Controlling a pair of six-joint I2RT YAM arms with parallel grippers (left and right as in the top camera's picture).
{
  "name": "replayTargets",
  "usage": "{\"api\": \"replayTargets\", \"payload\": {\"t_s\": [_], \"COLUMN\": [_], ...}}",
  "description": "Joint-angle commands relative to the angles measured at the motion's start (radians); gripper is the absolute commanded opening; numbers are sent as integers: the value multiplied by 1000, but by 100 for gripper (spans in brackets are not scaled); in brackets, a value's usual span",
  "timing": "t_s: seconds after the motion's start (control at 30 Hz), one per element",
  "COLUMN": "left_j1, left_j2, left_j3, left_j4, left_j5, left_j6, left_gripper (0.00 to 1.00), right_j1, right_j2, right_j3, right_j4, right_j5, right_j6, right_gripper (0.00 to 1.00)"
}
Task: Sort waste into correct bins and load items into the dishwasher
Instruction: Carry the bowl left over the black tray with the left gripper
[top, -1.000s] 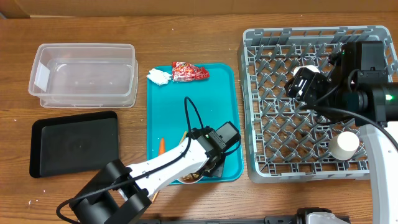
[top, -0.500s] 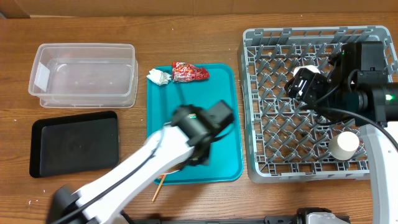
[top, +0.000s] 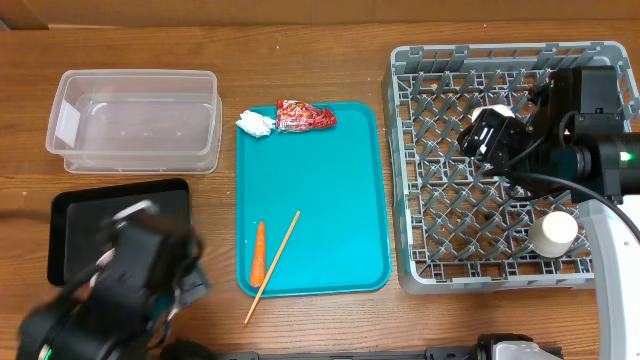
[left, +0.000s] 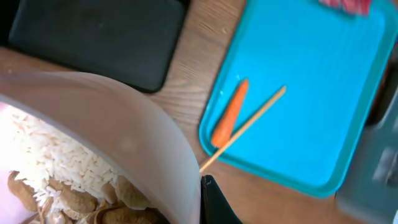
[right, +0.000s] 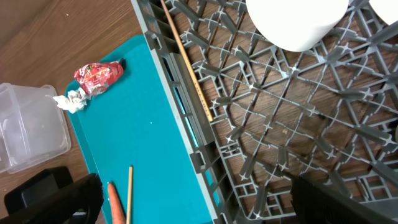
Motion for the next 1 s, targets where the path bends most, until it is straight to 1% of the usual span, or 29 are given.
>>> {"api": "replayTargets", "payload": {"t_s": [0.0,0.07,0.1,0.27,0.37,0.5,0.6,0.67,0.73,0.87,0.97], "left_j1": [91,137,168,241,283,369,455,519,589,744,847], "left_j2": [-67,-97,-111,-107,-89,-16,63,120,182,311,390], "left_j3": [-82,-139,-185,-304,-337,-351,-351,-351,-351,-351,-351], "left_j4": [19,52,88,194,231,246,272,316,370,451,518], "left_j5": [25,66,111,204,240,249,255,289,369,521,674], "left_j6": [-23,-2,18,73,105,185,281,353,446,588,711], "left_gripper": [4,4,4,4,4,4,4,4,4,4,4], "right_j1": [-4,-4,-4,-4,-4,-4,-4,-4,-4,-4,-4], "right_j2": [-4,-4,-4,-4,-4,-4,-4,-4,-4,-4,-4], "right_j3": [14,14,14,14,14,14,14,14,14,14,14], "right_j4": [5,2,0,-7,-8,-10,-10,-10,-10,-14,-23], "right_j5": [-8,-8,-8,-8,-8,-7,-7,-7,-7,-7,-7], "right_j6": [-5,-5,-5,-6,-6,-6,-6,-6,-6,-6,-6], "right_gripper": [100,100,100,100,100,100,100,100,100,100,100]}}
